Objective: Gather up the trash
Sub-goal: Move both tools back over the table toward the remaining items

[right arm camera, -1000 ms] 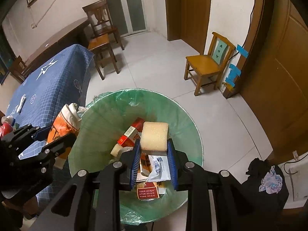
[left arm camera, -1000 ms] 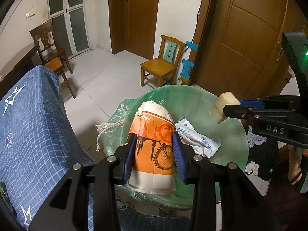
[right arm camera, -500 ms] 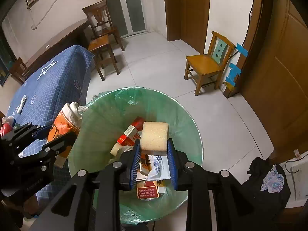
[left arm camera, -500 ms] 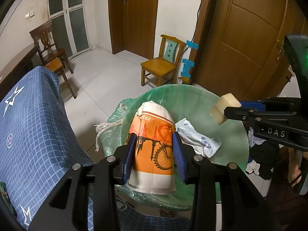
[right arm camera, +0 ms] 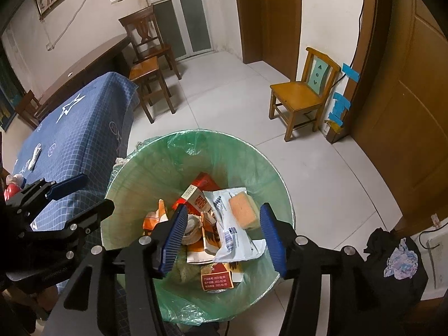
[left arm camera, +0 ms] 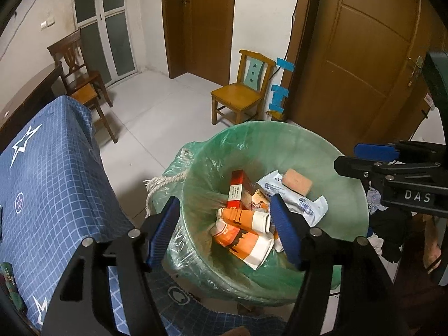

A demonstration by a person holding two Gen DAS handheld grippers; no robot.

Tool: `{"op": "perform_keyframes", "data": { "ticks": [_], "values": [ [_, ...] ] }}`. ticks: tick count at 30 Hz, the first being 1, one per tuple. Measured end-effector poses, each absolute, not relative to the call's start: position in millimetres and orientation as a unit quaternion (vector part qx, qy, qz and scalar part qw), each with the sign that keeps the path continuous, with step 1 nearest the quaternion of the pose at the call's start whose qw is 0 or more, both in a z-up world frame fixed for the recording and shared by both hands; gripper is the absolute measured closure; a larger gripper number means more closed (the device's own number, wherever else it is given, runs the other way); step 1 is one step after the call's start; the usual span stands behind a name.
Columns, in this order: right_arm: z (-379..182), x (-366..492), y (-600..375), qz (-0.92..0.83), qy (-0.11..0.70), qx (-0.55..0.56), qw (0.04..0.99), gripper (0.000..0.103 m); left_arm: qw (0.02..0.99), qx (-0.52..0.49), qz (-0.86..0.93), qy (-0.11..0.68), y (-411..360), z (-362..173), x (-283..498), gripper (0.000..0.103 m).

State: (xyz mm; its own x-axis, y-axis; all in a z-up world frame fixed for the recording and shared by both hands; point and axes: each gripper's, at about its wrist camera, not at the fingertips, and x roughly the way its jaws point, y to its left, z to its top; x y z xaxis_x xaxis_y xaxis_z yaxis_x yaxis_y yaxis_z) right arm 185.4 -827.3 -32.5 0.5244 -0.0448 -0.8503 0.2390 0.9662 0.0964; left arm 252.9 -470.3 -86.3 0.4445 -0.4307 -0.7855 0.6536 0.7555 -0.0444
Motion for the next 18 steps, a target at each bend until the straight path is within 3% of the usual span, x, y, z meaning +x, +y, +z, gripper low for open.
{"op": "perform_keyframes", "data": {
  "ticks": [7,18],
  "values": [
    [-28,180,-825,-0.080,0.474,0.103,0.871,0.047,0.840,0.136,-0.325,0.414,-465,-82,246,0.039],
    [-2,148,-804,-0.064,0.430,0.109,0.894,0.035,0.848,0.147,-0.320,0.397,-430,-62,231,0.039]
  ]
}}
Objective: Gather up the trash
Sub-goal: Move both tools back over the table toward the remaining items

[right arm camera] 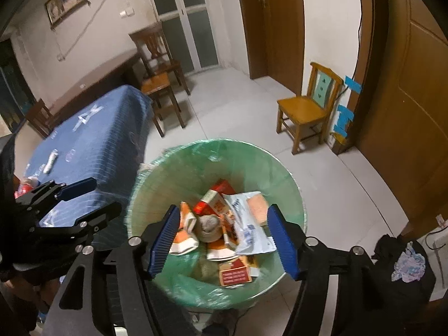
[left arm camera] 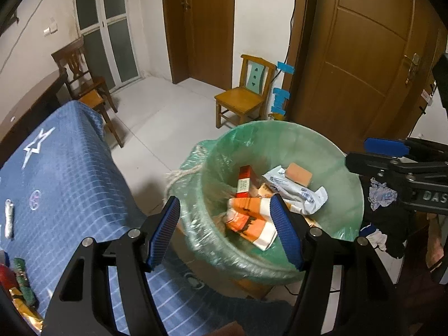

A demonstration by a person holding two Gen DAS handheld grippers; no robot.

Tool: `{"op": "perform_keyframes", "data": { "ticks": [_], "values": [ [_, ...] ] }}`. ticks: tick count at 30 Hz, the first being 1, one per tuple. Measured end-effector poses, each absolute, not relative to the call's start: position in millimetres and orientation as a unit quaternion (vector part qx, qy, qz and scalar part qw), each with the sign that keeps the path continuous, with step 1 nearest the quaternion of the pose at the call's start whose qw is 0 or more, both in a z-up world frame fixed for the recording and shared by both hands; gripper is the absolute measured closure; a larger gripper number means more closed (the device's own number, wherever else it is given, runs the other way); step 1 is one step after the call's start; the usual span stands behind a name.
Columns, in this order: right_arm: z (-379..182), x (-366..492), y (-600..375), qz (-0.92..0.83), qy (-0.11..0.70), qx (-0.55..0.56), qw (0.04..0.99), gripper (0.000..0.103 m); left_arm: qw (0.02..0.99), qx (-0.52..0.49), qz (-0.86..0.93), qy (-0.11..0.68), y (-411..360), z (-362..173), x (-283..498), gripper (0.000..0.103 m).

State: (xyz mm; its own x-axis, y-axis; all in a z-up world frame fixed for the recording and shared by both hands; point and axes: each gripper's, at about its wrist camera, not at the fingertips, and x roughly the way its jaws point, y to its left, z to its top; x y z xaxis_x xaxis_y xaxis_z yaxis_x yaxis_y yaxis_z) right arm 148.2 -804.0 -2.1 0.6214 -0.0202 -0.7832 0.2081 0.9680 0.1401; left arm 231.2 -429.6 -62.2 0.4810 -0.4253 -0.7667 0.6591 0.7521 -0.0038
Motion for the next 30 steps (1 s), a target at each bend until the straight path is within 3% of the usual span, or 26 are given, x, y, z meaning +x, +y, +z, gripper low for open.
{"op": "perform_keyframes", "data": {
  "ticks": [15,24,30],
  "values": [
    [40,106,-667,0.041,0.340,0.044,0.939,0.016,0.868,0.195,-0.301,0.344,-323,-13,197,0.032],
    [28,109,-561,0.143,0.338,0.041,0.930,0.012,0.894,0.159,-0.231,0.349,-170,-3,208,0.031],
    [17,125,-509,0.175,0.356,0.038,0.917,0.012,0.901,0.131,-0.146,0.386,-35,-27,242,0.031]
  ]
}}
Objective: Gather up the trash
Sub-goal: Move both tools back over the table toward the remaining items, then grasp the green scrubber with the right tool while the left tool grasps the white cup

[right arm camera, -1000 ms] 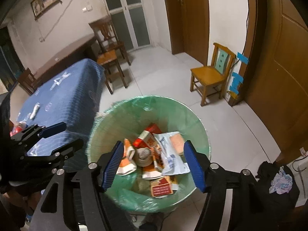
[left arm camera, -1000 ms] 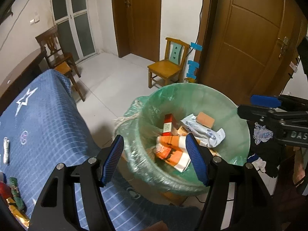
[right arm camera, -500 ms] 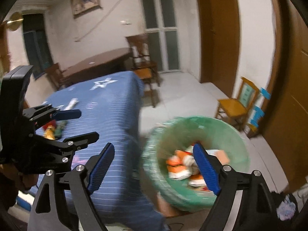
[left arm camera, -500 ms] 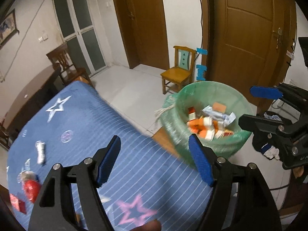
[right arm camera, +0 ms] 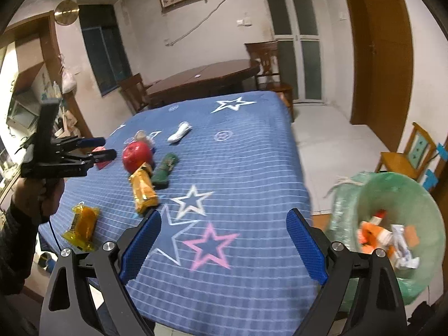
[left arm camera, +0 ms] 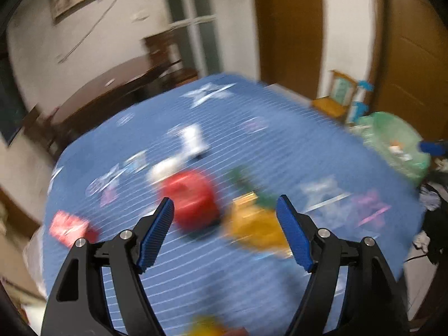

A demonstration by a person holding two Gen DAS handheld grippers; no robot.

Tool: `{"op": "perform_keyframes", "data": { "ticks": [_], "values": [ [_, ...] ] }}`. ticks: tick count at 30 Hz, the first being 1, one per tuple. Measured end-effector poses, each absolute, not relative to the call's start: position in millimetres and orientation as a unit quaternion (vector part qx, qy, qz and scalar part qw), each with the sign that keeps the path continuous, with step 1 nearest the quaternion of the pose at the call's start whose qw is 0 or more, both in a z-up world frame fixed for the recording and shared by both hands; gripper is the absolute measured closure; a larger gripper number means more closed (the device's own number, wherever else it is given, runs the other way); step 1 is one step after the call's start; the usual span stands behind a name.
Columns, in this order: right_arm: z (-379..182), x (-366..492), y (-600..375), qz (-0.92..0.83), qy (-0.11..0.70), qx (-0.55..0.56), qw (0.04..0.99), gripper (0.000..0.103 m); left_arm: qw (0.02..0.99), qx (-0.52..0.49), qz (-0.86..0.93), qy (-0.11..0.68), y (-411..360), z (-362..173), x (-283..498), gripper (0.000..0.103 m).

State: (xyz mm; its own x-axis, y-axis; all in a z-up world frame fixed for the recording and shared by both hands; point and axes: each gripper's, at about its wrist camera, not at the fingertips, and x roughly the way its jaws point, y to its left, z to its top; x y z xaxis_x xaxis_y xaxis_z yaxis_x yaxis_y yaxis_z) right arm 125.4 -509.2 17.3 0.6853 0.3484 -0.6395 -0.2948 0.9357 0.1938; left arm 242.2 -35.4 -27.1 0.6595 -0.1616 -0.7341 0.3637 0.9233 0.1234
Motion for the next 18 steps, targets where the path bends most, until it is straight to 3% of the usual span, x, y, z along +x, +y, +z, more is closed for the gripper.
{"op": "perform_keyframes", "data": {
  "ticks": [6,11,18],
  "values": [
    [10,155,-469,0.201,0.370,0.031,0.906,0.012,0.878,0.139,-0.101,0.447,50,-70,283,0.031],
    [2,180,-428,0.221,0.379,0.026,0.898,0.012,0.862,0.132,-0.133,0.471,57,-95,310,0.039],
    [-5,213,-385,0.247,0.391,0.026,0.887,0.012,0.858,0.148,-0.170,0.461,45,-116,329,0.039]
  ]
}}
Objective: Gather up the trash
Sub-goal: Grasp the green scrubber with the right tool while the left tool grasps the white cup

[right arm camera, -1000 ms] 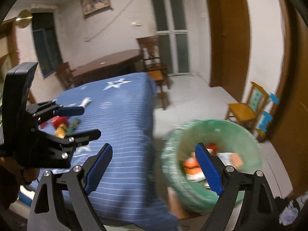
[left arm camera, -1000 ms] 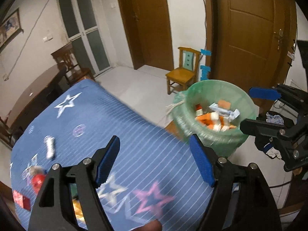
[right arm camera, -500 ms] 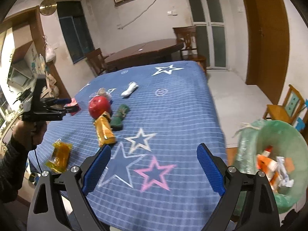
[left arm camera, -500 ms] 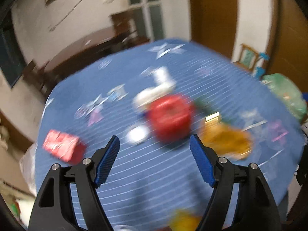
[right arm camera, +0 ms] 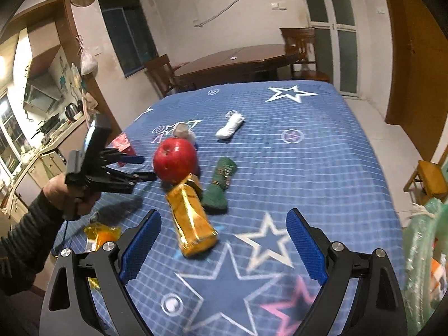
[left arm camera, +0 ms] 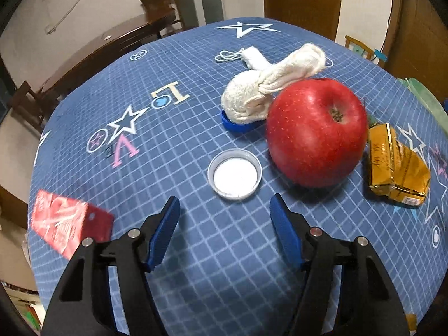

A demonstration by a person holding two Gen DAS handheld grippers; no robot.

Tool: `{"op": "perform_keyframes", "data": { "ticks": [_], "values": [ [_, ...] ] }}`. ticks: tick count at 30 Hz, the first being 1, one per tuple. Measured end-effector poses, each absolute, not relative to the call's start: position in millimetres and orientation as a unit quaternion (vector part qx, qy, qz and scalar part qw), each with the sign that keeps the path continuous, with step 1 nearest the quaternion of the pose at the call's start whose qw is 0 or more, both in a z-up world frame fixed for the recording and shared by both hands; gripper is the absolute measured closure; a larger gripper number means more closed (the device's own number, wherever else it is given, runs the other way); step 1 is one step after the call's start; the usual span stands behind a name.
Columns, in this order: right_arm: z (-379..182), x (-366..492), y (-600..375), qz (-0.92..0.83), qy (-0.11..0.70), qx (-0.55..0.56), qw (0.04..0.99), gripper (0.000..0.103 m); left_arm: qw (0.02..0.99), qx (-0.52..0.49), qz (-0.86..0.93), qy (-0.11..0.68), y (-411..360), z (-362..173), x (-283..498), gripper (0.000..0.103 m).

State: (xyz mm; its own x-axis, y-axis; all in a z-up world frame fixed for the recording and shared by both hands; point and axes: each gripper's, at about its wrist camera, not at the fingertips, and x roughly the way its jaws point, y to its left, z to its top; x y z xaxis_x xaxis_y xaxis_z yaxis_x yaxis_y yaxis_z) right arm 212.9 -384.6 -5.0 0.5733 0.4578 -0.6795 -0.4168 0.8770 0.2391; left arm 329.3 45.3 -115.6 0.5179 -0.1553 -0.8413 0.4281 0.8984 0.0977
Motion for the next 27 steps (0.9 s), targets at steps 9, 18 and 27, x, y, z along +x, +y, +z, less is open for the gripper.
{"op": "perform_keyframes", "data": {
  "ticks": [9,18,27],
  "values": [
    [-31,279,-335,0.259,0.457,0.051,0.849,0.039,0.864,0.112,-0.195,0.449,47,-120,343,0.065],
    [-70,344,-303,0.230,0.529,0.055,0.815,0.058,0.871,0.106,-0.197,0.438,47,-121,339,0.065],
    [-78,348,-276,0.210,0.530,-0.023,0.822,0.083,0.877,0.104,-0.182,0.431,47,-120,331,0.065]
  ]
}}
